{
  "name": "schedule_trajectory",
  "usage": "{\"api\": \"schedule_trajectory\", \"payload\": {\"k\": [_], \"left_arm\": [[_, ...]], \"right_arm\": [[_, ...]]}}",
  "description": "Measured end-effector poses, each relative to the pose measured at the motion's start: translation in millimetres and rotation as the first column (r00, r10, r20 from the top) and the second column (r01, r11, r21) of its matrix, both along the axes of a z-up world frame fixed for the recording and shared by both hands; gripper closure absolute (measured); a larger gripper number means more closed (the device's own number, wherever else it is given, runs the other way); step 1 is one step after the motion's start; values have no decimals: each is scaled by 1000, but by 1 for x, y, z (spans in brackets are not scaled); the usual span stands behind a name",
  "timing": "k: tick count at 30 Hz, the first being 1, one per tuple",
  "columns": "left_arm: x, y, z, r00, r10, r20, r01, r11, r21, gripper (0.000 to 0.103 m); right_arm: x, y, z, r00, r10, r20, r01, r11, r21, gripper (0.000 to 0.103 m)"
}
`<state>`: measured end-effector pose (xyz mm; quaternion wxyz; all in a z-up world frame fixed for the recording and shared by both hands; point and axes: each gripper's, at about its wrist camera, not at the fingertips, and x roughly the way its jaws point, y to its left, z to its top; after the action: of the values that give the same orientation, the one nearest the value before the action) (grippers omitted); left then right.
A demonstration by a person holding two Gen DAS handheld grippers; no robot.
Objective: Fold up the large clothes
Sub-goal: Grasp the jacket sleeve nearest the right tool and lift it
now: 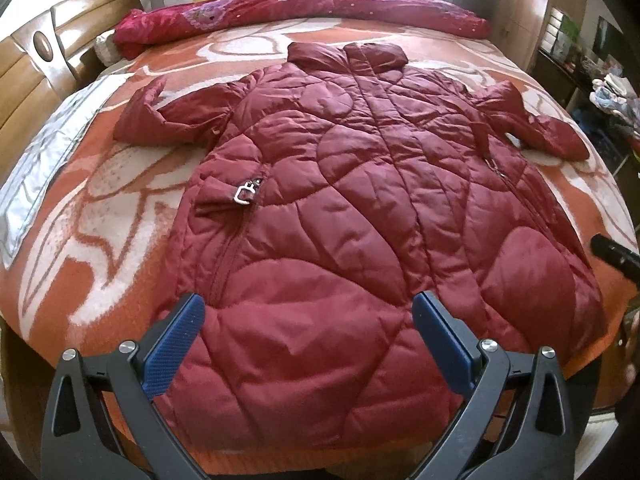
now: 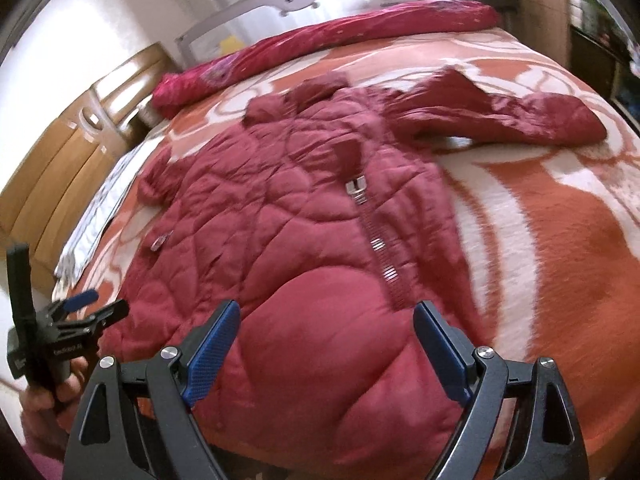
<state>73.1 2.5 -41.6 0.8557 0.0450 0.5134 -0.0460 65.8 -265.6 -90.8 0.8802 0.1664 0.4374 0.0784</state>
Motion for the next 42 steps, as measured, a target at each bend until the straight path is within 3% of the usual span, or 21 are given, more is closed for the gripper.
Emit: {"api": "schedule_trajectory", "payload": {"k": [7,15,19,31,42], "left_arm": [[26,4,2,999,25,24,-26,999,32,0],[58,3,11,997,43,66,-42,999,-17,0],[75,2,16,997,49,54,-46,997,-61,0],[107,-17,3,999,38,5,-38,999,-30,0],[130,-32,-15,998,38,-41,-39,999,-23,0]], "right_arm": [[21,-46,1,995,-102,19,102,995,0,14],[57,-129,-13,964,-267,9,267,963,34,14],[78,-166,-20,943,-333,12,333,943,-1,19],[144,-286,-71,824,-562,-67,565,824,43,40],[186,-347,-107,746,-659,-100,666,730,155,50]]}}
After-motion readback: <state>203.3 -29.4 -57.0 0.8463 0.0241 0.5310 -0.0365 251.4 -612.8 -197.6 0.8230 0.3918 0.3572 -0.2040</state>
